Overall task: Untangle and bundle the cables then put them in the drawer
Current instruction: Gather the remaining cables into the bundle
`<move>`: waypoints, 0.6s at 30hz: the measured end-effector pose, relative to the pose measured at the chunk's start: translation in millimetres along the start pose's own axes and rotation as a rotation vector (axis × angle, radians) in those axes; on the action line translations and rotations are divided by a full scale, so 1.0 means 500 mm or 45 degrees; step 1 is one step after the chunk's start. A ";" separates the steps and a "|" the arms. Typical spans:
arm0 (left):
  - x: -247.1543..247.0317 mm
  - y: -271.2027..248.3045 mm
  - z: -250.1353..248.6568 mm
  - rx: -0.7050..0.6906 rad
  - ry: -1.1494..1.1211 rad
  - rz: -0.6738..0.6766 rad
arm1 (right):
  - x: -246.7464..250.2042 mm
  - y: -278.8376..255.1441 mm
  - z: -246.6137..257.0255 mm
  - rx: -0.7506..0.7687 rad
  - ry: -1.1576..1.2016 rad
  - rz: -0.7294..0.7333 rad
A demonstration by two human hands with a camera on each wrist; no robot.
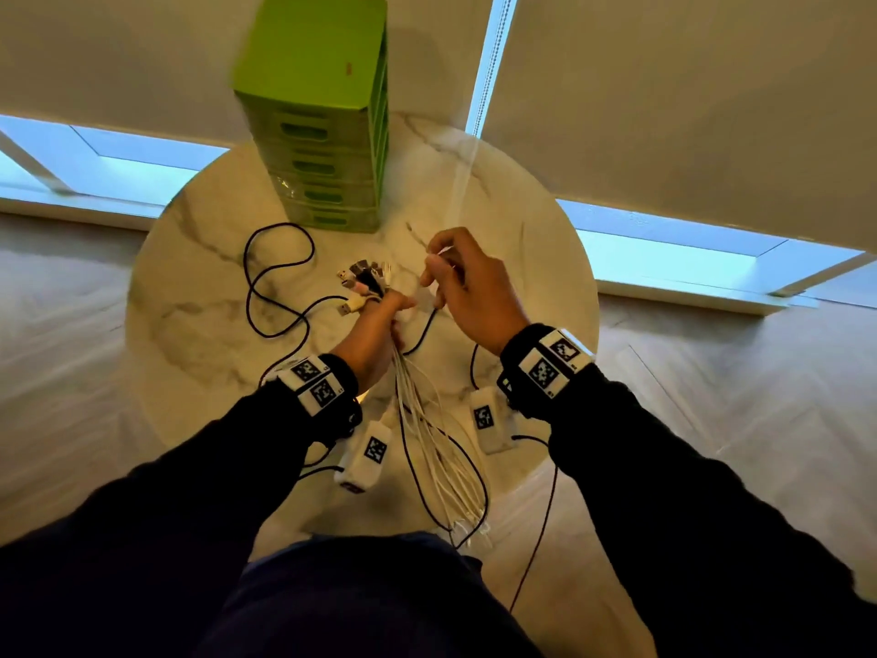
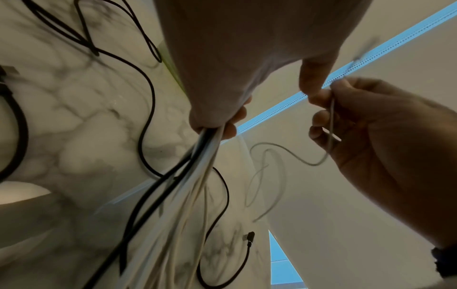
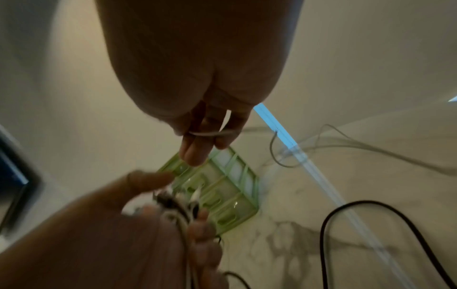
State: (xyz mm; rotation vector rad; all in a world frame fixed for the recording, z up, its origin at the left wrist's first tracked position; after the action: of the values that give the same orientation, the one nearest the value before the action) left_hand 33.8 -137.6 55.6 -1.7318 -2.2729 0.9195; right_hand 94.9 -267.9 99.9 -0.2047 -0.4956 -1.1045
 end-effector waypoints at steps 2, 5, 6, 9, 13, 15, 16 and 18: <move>0.000 -0.006 -0.002 -0.033 -0.024 0.050 | -0.028 -0.025 0.004 0.011 -0.061 0.074; 0.007 -0.016 -0.002 -0.074 -0.077 0.076 | -0.057 -0.049 -0.002 -0.039 -0.033 0.043; 0.010 -0.020 -0.002 -0.096 -0.068 0.098 | -0.064 -0.056 -0.002 -0.048 -0.030 0.053; 0.013 -0.026 -0.003 -0.181 0.044 0.205 | -0.080 -0.074 0.004 -0.062 -0.079 0.119; 0.022 -0.034 0.001 -0.156 0.211 0.174 | -0.097 -0.082 0.011 -0.089 -0.099 0.115; 0.019 -0.050 -0.009 -0.187 0.259 0.138 | -0.101 -0.088 0.015 -0.122 -0.072 0.119; 0.020 -0.056 -0.011 -0.201 0.254 0.131 | -0.101 -0.092 0.018 -0.129 -0.060 0.121; 0.025 -0.063 -0.013 -0.250 0.269 0.087 | -0.097 -0.105 0.018 -0.127 -0.054 0.143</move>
State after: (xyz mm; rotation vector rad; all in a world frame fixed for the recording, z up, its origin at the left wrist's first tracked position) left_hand 6.7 -128.3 75.0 -1.8940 -2.2409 0.5083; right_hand 28.4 -248.7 80.2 -0.3401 -0.4620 -1.0176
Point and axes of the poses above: each hand's wrist, its own y-axis towards the middle knuckle, its own x-axis out of the back of the hand, z = x × y, the point moved 1 cm from there along y, towards the middle knuckle
